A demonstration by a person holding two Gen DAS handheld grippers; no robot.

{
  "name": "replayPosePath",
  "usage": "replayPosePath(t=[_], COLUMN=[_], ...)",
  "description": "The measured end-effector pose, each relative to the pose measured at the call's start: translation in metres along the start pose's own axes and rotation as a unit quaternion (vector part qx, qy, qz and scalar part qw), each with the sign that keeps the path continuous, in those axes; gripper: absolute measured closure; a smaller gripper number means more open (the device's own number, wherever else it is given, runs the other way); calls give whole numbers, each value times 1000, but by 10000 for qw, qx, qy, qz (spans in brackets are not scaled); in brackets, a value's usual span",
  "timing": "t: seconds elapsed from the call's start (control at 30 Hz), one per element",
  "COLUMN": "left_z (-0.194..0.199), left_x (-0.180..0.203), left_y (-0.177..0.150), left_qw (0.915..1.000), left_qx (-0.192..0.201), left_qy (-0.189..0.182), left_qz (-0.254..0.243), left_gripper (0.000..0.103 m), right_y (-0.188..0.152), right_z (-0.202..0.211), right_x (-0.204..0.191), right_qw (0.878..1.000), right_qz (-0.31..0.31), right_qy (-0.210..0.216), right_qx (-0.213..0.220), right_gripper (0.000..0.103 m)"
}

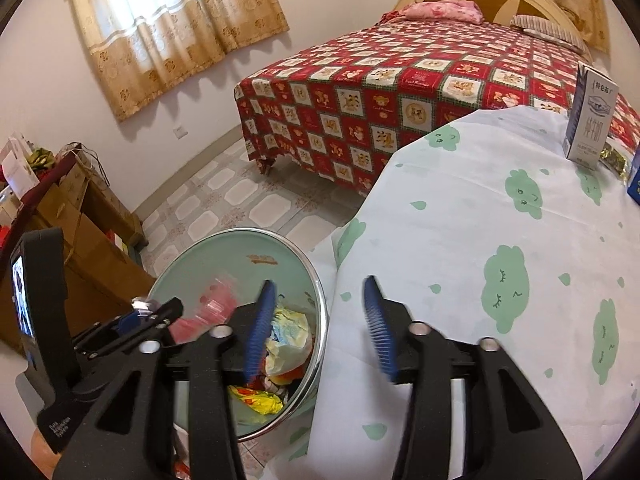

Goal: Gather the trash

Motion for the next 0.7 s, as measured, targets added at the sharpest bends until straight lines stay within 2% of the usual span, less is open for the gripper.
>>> replayPosePath(t=[0.03,0.13,0.23,0.3,0.37,0.5,0.7], left_z=[2,13,27,38,47,70,107], left_x=[0,-2,-4,-10,-15,-26,-34], left_y=[0,1,-1,-7,-13,-28,-51], left_qw=[10000,9999,9997,9995,9994,9987,9978], left_qx=[16,113,230,280,314,389,562], left_qy=[3,40,80,152,163,335,357], left_qz=[-12,7,-10,33,60,-45,-81], left_gripper=[56,40,34,23,21,12,10], right_y=[1,2,3,3,-2,-19,-44], right_z=[3,9,15,18,19,21,39], right_x=[1,3,8,10,7,4,-9], right_qw=[10000,9999,9997,9997,9998,9998,9998], right_qz=[-20,-95,-204,-211,-165,-142,23], right_qy=[-7,-32,-36,-54,-40,34,176], right_qx=[37,96,110,115,51,-119,-103], right_gripper=[42,37,33,30,25,25,22])
Point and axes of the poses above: each gripper's, at about its wrist camera, not at the fingertips, and z roughly against the way its jaws point, x to its right, y to its top, the point moved 10 cm from there along -z, roughly the way its jaws point, and after that the axes turned 9 degrees about -y, right-handed, at the moved point
